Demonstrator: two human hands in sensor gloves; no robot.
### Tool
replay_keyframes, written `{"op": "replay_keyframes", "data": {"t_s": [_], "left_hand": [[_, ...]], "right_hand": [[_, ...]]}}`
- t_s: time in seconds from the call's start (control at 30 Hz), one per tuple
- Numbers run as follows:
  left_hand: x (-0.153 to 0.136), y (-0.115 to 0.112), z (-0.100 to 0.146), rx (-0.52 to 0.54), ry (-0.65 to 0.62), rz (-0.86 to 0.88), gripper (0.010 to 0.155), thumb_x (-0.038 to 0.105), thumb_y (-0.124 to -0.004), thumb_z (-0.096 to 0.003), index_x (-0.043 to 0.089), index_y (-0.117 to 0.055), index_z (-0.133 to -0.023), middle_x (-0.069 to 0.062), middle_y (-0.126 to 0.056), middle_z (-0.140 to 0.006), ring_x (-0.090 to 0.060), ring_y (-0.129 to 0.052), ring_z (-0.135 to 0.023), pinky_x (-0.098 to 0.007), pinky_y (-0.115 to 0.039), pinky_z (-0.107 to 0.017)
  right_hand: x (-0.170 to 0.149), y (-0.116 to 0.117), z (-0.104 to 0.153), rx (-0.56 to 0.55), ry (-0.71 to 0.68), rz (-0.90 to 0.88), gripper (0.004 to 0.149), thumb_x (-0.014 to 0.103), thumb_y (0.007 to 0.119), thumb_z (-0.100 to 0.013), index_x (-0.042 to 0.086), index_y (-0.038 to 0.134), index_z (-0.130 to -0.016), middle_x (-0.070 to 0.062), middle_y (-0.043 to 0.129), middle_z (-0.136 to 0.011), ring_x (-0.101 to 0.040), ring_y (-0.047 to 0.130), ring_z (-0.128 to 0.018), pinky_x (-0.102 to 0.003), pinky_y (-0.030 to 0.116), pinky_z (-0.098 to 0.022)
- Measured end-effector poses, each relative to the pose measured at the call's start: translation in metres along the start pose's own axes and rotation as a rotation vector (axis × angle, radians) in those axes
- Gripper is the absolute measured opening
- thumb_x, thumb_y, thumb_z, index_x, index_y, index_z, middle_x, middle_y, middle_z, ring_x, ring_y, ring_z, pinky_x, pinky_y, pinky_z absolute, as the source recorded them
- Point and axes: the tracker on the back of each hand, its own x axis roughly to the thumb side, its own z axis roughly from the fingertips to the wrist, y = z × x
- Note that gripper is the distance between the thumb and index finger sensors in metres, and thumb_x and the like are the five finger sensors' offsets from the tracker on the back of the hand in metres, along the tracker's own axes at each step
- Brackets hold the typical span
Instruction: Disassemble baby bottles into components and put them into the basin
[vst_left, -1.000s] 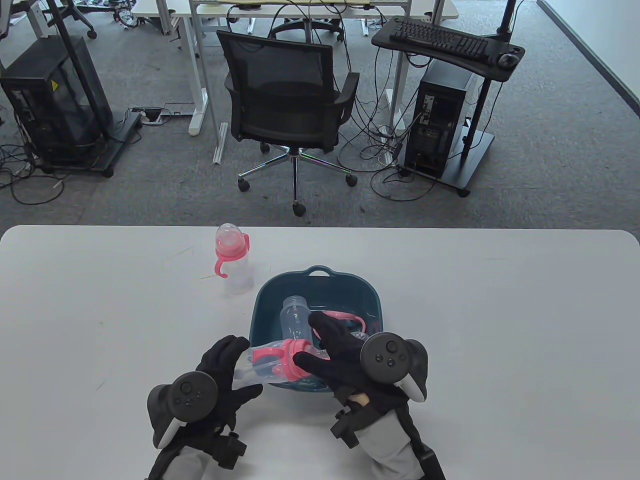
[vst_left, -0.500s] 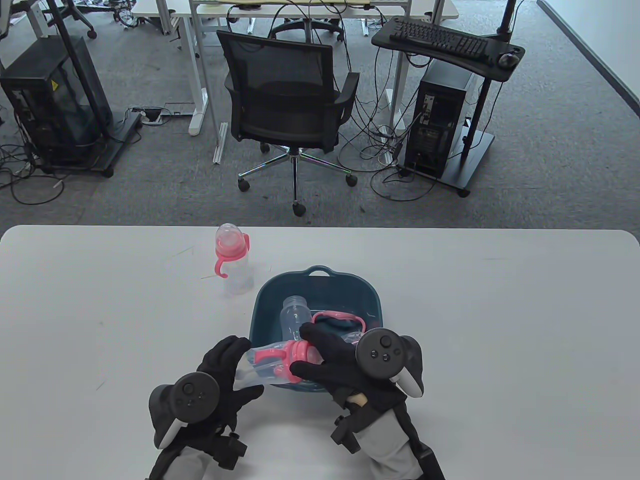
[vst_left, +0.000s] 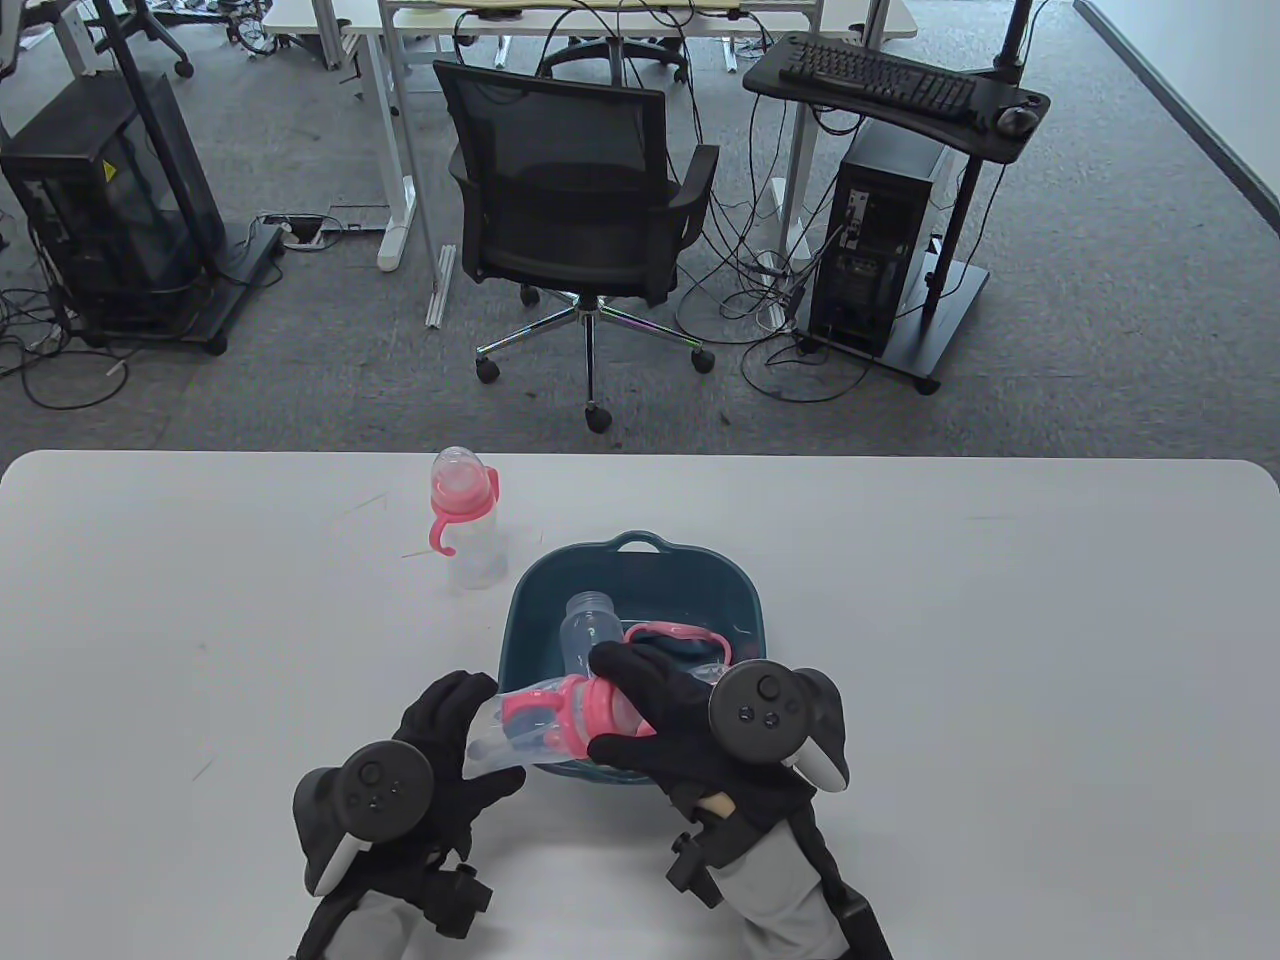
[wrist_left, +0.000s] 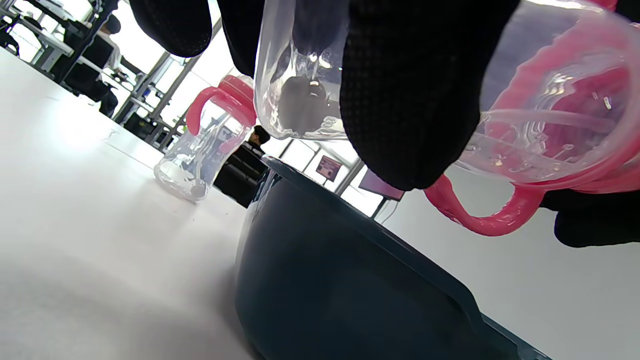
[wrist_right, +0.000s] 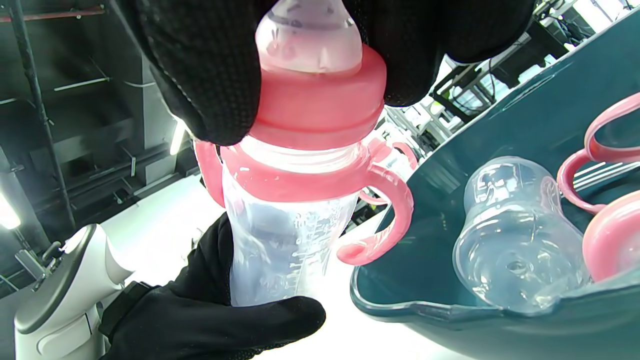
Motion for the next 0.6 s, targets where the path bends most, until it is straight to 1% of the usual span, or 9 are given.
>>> {"op": "replay_keyframes", "data": {"t_s": [0.27,0.6], "left_hand": [[-0.001,-0.001,-0.001,-0.01,0.01,-0.003,0.091,0.039,-0.102,-0.0347,0.041,-0.042,-0.104,0.008,-0.04,-0.111,-0.03,-0.061,-0.108,-0.057,-0.051,-0.078],[-0.003,-0.001,-0.001,-0.019,0.029,0.002,0.091,0.039,-0.102,-0.035,0.041,-0.042,-0.104,0.008,-0.04,-0.111,-0.03,-0.061,-0.108,-0.057,-0.051,-0.078]], "right_hand": [[0.004,-0.014,0.006,-0.077,-0.026,-0.021,0.075,0.032,0.092,-0.049,0.016,0.052,-0.111,-0.018,0.059,-0.112,-0.051,0.074,-0.086,-0.065,0.061,-0.061],[0.017,-0.032,0.016,-0.22,-0.102,-0.037,0.074,0.032,0.09,-0.05,0.016,0.051,-0.111,-0.017,0.057,-0.113,-0.05,0.074,-0.087,-0.065,0.061,-0.062]]}}
